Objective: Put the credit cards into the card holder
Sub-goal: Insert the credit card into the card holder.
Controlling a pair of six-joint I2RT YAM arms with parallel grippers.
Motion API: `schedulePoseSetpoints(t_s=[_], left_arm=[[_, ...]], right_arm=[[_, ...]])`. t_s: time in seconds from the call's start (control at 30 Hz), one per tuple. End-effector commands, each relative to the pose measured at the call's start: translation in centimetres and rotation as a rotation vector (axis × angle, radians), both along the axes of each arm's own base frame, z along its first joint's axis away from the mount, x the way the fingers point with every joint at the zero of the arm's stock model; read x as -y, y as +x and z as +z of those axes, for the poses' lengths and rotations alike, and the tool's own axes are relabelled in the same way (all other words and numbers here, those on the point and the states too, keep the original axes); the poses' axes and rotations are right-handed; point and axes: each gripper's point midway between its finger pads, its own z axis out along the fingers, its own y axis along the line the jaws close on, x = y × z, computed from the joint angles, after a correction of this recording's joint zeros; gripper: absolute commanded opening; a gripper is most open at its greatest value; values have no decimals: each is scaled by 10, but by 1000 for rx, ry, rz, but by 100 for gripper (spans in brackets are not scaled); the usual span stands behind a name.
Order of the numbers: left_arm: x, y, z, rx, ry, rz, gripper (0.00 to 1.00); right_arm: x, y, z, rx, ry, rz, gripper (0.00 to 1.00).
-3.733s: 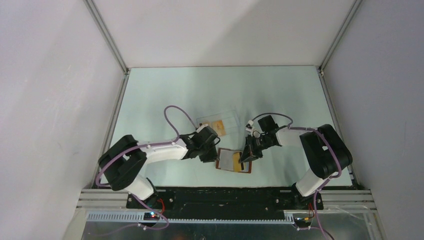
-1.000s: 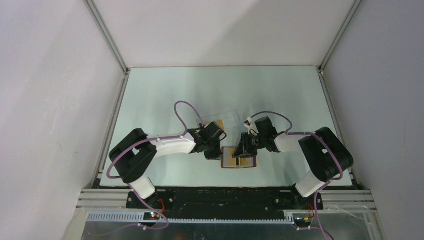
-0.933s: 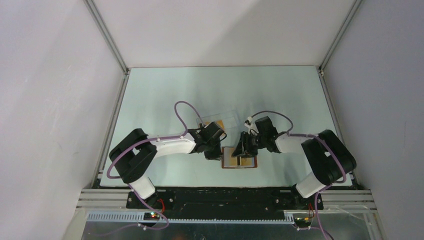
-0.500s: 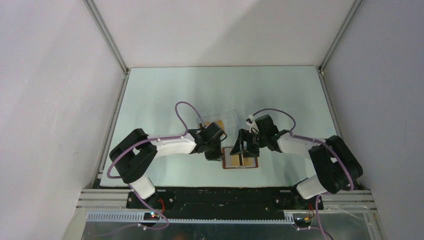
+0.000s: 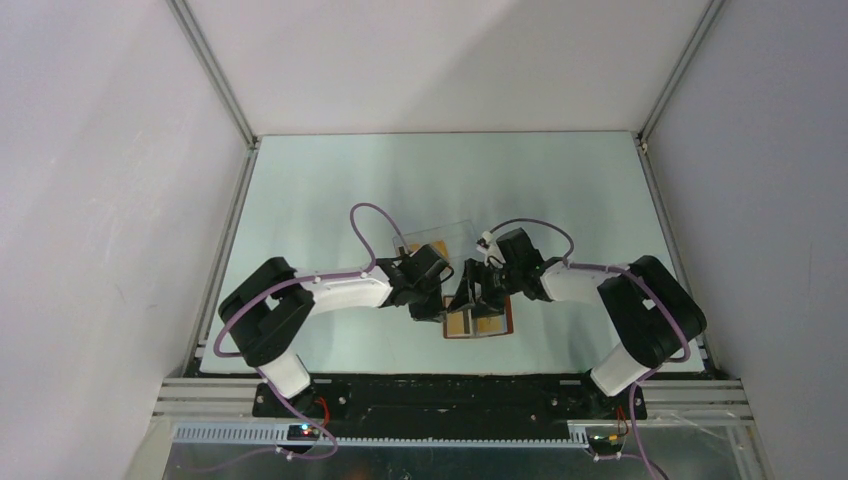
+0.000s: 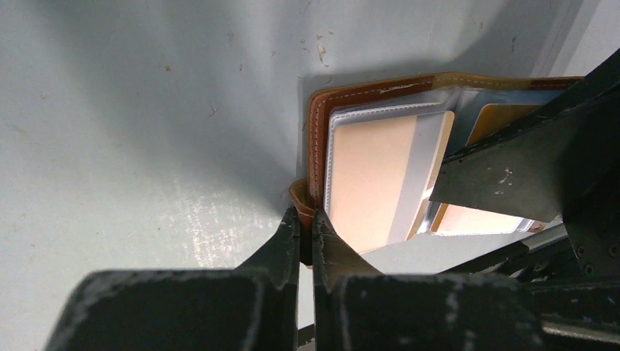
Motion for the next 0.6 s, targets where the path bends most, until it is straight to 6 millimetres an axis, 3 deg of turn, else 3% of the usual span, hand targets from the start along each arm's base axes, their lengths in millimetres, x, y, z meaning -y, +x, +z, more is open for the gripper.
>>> schedulePoseSetpoints(t_s=[0.0,0.3,0.43,0.57], left_arm=[[-2,-5,2,-8,4,1,0],[-1,-2,29,38,-63,24,0],[1,-2,27,31,-59,20,0],[3,-1,23,23,-51,8,0]], right_arm=[[-12,-1,15,-1,44,10,75],[19,2,43,94,-74,-11,87],[44,9,53,112,-100,-64,88],[84,19,43,94,-175,-150,89]])
